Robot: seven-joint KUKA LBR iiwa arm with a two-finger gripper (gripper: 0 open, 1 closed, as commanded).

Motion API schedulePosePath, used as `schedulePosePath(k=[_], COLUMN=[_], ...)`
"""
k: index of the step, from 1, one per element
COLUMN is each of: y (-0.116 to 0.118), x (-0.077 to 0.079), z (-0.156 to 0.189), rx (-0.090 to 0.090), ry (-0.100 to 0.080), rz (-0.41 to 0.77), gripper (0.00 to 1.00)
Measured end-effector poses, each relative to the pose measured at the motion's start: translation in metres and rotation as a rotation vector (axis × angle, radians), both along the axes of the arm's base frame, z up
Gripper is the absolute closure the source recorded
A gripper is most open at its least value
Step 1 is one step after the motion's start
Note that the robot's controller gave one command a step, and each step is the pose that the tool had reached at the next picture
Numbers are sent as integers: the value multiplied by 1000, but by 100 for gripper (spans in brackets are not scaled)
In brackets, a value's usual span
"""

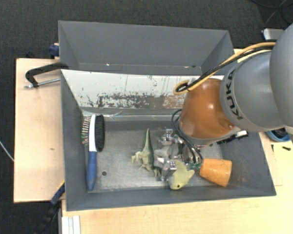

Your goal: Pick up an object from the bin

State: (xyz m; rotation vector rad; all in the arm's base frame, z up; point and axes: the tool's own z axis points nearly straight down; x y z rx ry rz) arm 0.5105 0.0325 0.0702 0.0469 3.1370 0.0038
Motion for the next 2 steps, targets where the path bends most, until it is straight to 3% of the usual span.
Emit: schedulePosePath(k=[1,2], y=[-1,-5], x=[-1,8], z=[2,149], rx=[-1,-1], ry=[3,-10], rz=[0,29], gripper=[100,100])
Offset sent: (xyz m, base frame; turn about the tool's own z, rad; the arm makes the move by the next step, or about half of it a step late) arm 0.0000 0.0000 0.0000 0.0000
